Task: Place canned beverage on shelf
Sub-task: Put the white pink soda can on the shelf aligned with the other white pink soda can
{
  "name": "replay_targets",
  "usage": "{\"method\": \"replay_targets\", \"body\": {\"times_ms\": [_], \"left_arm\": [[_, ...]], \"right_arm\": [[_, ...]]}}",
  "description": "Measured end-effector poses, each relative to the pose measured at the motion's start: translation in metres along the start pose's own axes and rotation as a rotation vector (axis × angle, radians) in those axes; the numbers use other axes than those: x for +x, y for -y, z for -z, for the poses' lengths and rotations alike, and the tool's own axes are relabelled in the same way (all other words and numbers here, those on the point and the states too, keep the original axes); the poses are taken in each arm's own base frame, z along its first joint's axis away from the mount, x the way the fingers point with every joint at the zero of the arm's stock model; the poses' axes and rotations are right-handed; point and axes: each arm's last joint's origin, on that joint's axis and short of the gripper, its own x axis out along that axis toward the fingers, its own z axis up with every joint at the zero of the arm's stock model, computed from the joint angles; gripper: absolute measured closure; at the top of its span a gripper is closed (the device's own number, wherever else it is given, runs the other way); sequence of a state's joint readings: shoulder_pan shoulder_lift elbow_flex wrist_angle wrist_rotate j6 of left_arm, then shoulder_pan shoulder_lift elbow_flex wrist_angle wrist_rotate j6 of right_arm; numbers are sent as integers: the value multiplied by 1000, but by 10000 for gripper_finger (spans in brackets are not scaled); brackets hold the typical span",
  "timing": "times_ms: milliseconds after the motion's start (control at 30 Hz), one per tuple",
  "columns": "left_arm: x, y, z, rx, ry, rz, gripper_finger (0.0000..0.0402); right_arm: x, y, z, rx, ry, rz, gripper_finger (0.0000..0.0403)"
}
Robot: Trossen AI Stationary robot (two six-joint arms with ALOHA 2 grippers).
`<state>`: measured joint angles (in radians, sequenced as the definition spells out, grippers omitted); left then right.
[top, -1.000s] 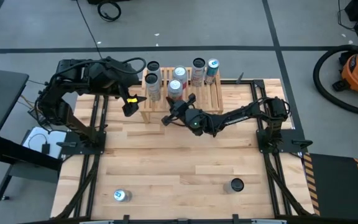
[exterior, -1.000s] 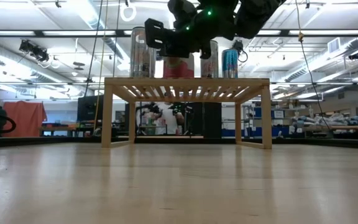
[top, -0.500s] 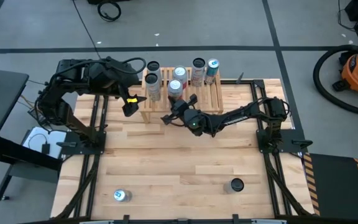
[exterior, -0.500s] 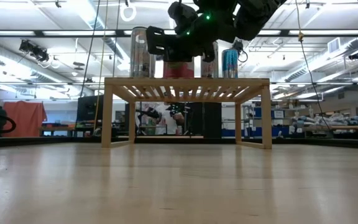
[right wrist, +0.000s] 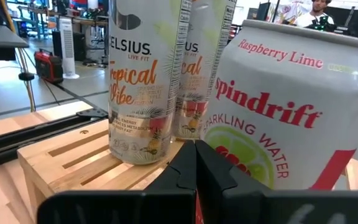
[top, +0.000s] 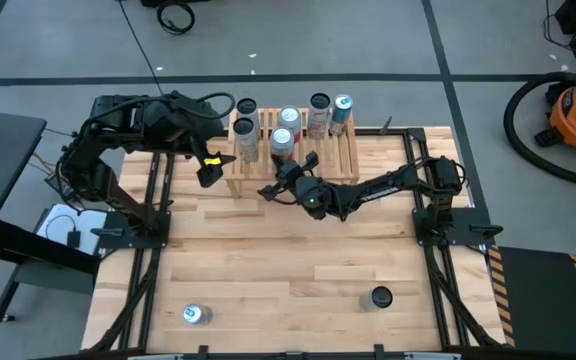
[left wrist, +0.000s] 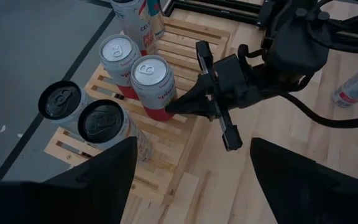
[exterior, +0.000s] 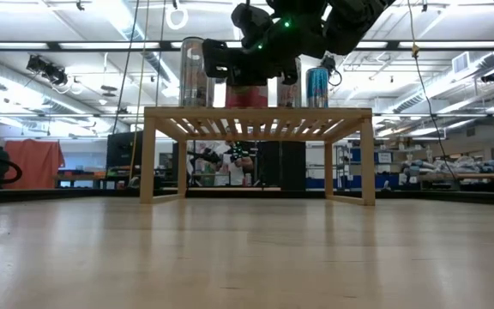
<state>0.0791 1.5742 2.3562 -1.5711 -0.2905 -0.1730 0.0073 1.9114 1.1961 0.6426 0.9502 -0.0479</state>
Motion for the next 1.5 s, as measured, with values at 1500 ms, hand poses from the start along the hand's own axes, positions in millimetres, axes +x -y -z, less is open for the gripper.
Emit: {"method": "replay_targets", "body": {"times_ms": [1500], "left_arm": [[0,0,0,1,0,0,86]], "right_arm": [[-132,135,-161,-53,49,43,396]]}}
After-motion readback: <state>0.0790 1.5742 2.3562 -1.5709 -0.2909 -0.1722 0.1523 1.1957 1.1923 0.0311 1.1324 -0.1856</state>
